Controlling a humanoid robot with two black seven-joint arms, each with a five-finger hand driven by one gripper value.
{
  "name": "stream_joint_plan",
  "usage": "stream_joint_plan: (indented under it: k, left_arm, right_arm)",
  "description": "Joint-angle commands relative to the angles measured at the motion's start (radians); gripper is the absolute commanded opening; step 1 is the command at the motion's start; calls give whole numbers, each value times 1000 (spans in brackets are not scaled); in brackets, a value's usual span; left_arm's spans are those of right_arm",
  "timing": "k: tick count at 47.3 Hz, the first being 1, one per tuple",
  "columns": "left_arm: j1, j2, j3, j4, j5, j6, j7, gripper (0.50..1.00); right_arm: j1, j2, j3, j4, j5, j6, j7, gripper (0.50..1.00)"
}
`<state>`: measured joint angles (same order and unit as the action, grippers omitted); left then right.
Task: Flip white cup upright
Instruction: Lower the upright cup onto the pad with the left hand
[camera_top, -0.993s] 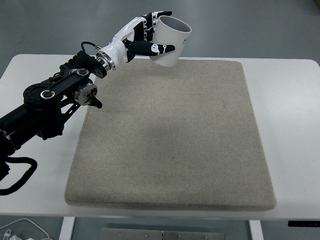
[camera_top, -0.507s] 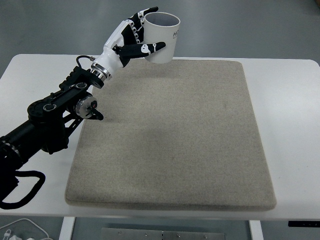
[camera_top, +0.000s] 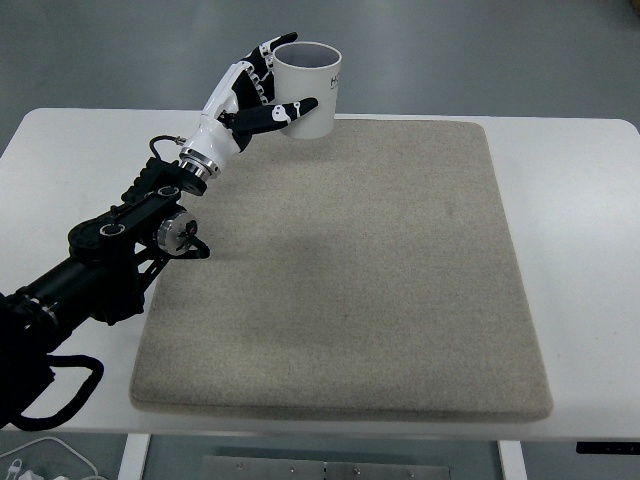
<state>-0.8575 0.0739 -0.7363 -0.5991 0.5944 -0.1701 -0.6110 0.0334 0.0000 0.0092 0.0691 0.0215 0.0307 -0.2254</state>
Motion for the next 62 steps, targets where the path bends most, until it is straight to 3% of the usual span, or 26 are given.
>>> stream_joint_plan:
  k: [1,41,53,62]
  left_arm:
    - [0,0,8,2,2,9,0,518]
    - [2,-5,106,74,133,40,0,527]
    - [8,-5,106,94,133,41,0,580]
    - [17,-5,143,108,131,46,0,585]
  right_arm:
    - [0,0,0,0,0,0,0,930]
    - [0,0,0,0,0,0,0,930]
    - [0,0,0,0,0,0,0,928]
    - [-1,0,0,0,0,0,0,930]
